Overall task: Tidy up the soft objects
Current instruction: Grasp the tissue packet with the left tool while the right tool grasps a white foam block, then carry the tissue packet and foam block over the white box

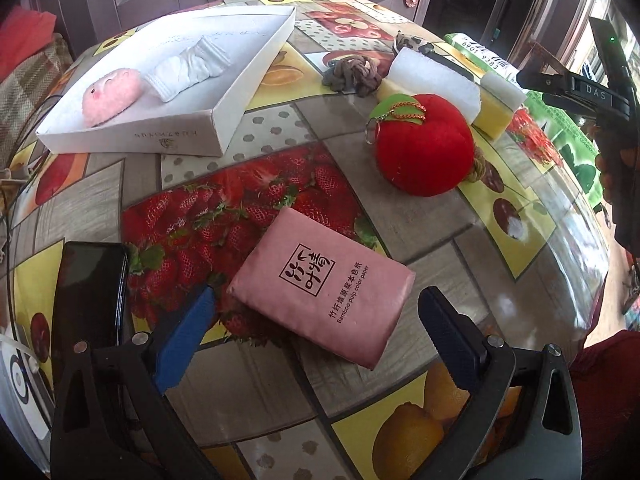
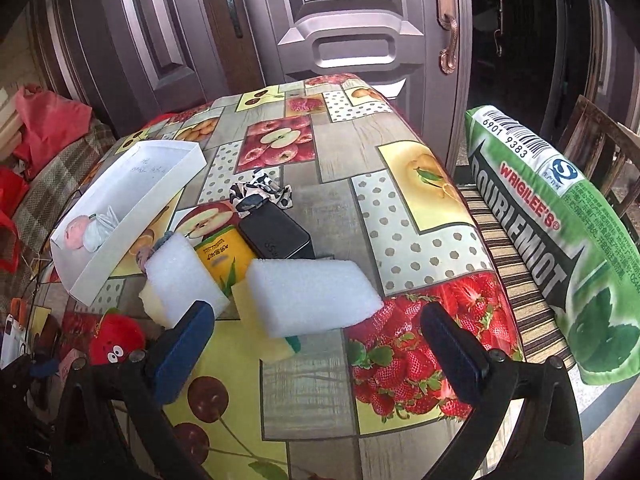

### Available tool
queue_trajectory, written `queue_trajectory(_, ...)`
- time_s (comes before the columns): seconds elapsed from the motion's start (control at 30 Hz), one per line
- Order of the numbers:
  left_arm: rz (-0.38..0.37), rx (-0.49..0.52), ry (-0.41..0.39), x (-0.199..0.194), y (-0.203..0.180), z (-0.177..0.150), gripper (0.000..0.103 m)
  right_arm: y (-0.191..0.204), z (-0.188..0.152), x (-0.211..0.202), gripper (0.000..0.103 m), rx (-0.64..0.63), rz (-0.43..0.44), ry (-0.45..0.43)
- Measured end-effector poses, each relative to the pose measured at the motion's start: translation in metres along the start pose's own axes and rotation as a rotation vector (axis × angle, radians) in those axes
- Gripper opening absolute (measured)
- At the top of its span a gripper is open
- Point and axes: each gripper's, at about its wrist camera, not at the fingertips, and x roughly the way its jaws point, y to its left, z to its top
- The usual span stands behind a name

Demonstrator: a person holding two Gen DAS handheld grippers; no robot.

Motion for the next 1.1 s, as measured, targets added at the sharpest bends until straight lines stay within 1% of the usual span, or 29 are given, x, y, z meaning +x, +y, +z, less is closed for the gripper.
queue_trajectory(0.03,-0.001,-0.009,0.004,0.002,0.000,-0.001,0.094,0.001,0.002,0.006,0.103,-0.004,0.004,0.010)
queue_trajectory(0.2,0.029,-0.001,-0.013,0.004,-0.003,-0.001,0.093,-0.011,0.009,0.035,0.103,0.059,0.026,0.066)
queue_trajectory(0.27,0.049,0.022,-0.032,0.004,-0.007,-0.003,0.085,-0.015,0.007,0.045,0.103,0.068,0.039,0.096)
queue_trajectory(0.3,0.058,0.033,-0.039,0.004,-0.009,-0.004,0.084,-0.016,0.005,0.049,0.100,0.067,0.050,0.109)
queue_trajectory(0.33,0.061,0.034,-0.043,0.004,-0.009,-0.005,0.083,-0.017,0.003,0.050,0.093,0.067,0.061,0.111)
queue_trajectory(0.4,0.053,0.014,-0.049,0.001,-0.006,-0.005,0.082,-0.020,0.002,0.048,0.089,0.076,0.080,0.098)
queue_trajectory(0.43,0.048,-0.001,-0.052,0.000,-0.005,-0.006,0.082,-0.020,0.003,0.045,0.081,0.073,0.095,0.089)
queue_trajectory(0.47,0.046,-0.014,-0.057,-0.002,-0.004,-0.007,0.082,-0.019,0.005,0.040,0.071,0.060,0.106,0.075)
queue_trajectory(0.5,0.050,-0.025,-0.063,-0.004,-0.002,-0.007,0.082,-0.017,0.008,0.036,0.065,0.042,0.108,0.061)
queue_trajectory(0.53,0.053,-0.034,-0.070,-0.007,-0.001,-0.006,0.082,-0.015,0.011,0.031,0.054,0.026,0.107,0.046)
queue_trajectory(0.57,0.051,-0.043,-0.078,-0.009,0.001,-0.005,0.082,-0.013,0.013,0.027,0.047,0.014,0.101,0.034)
queue_trajectory(0.6,0.051,-0.054,-0.085,-0.011,0.004,-0.006,0.082,-0.012,0.016,0.025,0.044,0.009,0.100,0.028)
queue_trajectory(0.77,0.051,-0.093,-0.123,-0.023,0.011,0.000,0.082,-0.015,0.018,0.016,0.034,0.029,0.088,0.008)
queue_trajectory(0.87,0.046,-0.114,-0.166,-0.038,0.016,0.008,0.082,-0.017,0.021,0.000,0.022,0.045,0.104,-0.020)
queue_trajectory(0.93,0.044,-0.122,-0.206,-0.050,0.018,0.017,0.082,-0.016,0.026,-0.016,0.021,0.054,0.113,-0.070)
queue_trajectory(1.0,0.058,-0.124,-0.245,-0.062,0.019,0.027,0.082,-0.013,0.031,-0.034,0.021,0.062,0.129,-0.124)
queue_trajectory(1.1,0.067,-0.145,-0.295,-0.083,0.023,0.042,0.082,-0.006,0.041,-0.060,0.021,0.082,0.178,-0.187)
